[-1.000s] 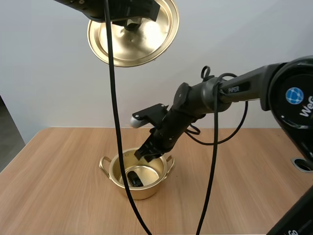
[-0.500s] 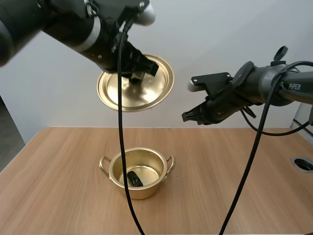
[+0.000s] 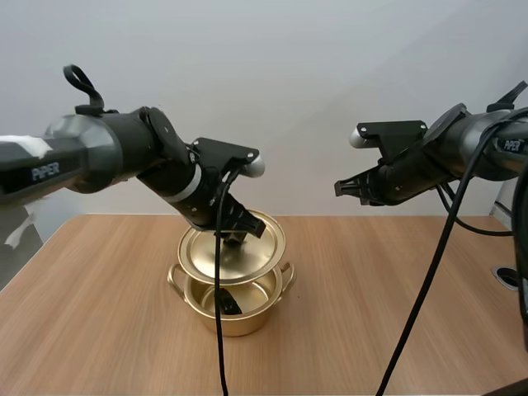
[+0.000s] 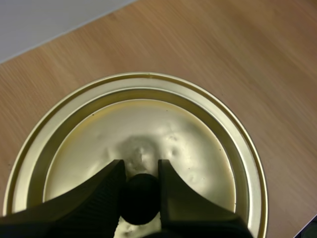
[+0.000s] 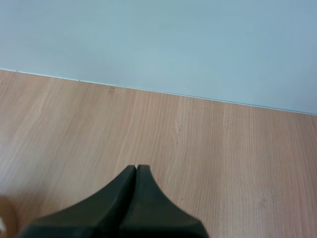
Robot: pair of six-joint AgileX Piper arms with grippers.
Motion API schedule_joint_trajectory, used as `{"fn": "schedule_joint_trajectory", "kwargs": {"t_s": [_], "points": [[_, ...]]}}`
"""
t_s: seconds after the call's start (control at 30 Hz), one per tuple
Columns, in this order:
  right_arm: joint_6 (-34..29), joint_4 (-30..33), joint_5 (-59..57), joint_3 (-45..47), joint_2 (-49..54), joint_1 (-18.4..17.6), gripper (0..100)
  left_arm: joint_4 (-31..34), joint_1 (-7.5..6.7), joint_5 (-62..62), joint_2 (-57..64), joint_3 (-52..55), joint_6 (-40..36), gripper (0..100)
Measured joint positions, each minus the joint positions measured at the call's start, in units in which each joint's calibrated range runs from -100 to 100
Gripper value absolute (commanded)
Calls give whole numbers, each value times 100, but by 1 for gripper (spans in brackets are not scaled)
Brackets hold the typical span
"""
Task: Open the pot, put the car inside, and close it
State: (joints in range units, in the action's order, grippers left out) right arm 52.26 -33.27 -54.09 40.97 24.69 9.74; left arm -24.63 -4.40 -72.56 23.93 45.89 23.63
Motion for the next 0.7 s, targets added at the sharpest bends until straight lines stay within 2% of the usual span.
{"fn": "schedule_joint_trajectory", "kwargs": {"t_s": [0.43, 0.5, 0.7], "points": [[79, -55, -29, 0, 0, 0, 0, 10, 0, 174, -360, 203, 143, 2], [132, -91, -93, 0, 0, 0, 0, -30, -6, 190, -451, 203, 143, 10], [140, -119, -283, 0, 0, 0, 0, -114, -6, 192, -546, 203, 168, 51]]}}
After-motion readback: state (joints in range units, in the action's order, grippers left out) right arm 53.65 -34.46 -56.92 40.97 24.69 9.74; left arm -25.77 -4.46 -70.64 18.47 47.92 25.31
